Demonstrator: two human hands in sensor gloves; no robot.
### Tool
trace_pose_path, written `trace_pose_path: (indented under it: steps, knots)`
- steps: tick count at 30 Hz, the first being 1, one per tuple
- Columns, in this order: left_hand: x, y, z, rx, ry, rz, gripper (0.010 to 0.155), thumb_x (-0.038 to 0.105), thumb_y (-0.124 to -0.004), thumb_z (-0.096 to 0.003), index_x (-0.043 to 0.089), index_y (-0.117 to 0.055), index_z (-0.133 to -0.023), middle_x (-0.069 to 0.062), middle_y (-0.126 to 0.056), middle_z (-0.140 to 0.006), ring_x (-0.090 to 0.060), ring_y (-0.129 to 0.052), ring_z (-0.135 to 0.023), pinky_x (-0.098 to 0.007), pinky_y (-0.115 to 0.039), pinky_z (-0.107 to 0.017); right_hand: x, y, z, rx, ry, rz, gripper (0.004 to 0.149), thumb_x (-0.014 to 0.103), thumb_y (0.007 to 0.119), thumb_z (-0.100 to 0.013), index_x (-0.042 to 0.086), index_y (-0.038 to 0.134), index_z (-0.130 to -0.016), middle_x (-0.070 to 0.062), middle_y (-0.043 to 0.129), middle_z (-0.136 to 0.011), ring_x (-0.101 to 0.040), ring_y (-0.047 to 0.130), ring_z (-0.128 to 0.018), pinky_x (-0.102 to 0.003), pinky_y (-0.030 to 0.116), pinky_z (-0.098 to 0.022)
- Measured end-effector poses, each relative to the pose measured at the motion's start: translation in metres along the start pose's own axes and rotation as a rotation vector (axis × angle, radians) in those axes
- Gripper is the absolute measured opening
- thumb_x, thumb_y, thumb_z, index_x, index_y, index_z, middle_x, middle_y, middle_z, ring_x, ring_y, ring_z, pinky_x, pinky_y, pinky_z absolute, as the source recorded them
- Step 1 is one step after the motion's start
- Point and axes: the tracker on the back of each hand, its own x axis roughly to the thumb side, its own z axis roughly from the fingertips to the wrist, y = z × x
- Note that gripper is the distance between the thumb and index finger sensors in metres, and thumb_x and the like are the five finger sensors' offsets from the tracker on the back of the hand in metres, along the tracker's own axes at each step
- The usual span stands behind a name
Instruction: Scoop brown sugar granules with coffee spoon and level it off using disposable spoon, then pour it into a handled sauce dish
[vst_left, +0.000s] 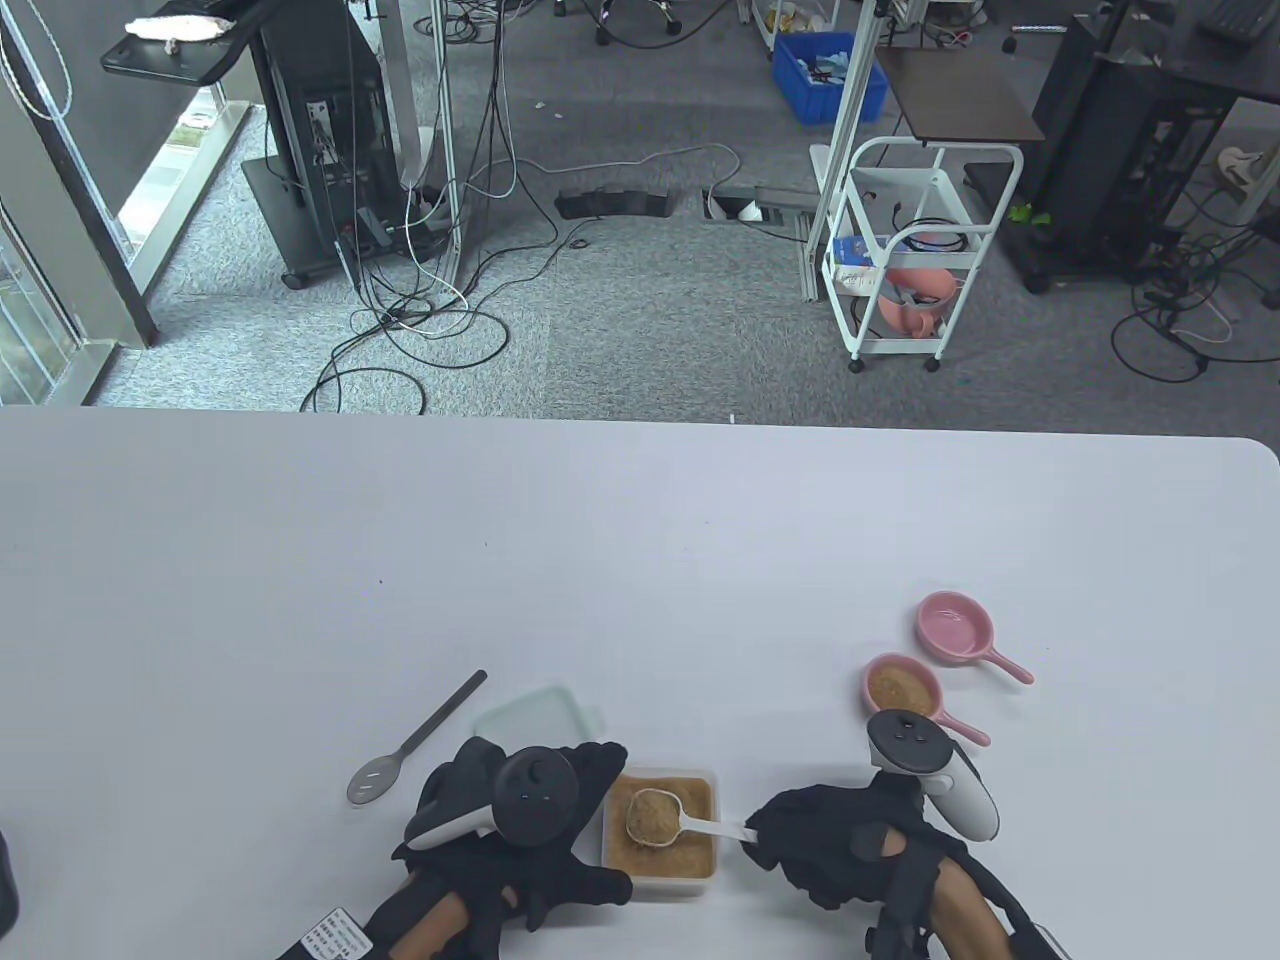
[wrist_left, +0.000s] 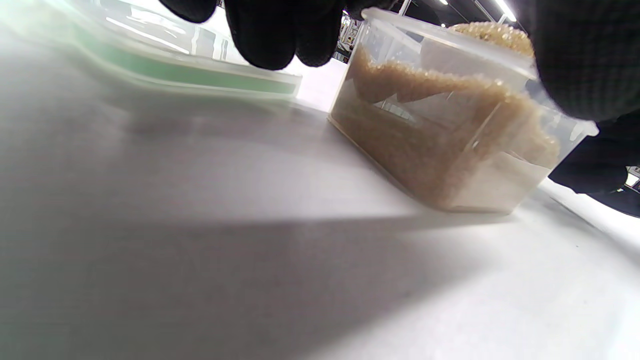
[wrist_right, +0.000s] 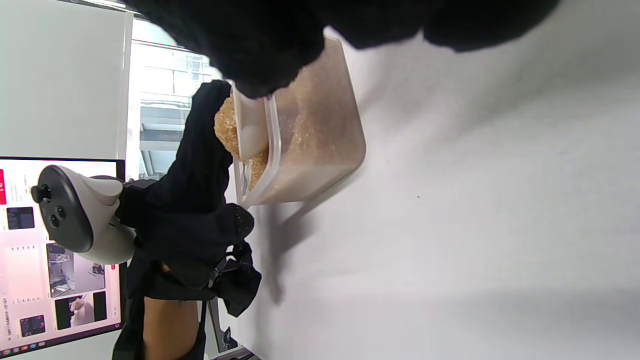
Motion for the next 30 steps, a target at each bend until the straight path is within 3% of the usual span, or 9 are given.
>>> trace_pose_path:
  steps: [22, 30]
  knots:
    - [-0.003, 0.007, 0.004, 0.023, -0.009, 0.044, 0.111, 0.084, -0.074, -0.0325, 0.029, -0.025, -0.116, 0.001, -0.039, -0.124, -0.033, -0.054, -0.117, -0.057, -0.044, -0.085, 0.0, -0.005, 0.003, 0.037, -0.06, -0.056, 0.044, 0.039, 0.074, -0.053, 0.011, 0.083, -0.086, 0.005, 0.094, -0.04, -0.018, 0.088, -0.017, -0.048, 0.078, -0.034]
    - [-0.028, 0.056, 0.038, 0.272, 0.083, 0.094, 0.103, 0.083, -0.075, -0.0333, 0.033, -0.041, -0.116, 0.004, -0.053, -0.12, -0.03, -0.066, -0.111, -0.054, -0.052, -0.084, -0.001, -0.006, 0.002, 0.05, -0.08, -0.07, 0.044, 0.039, 0.074, -0.053, 0.011, 0.083, -0.087, 0.005, 0.093, -0.04, -0.018, 0.087, -0.016, -0.048, 0.078, -0.033]
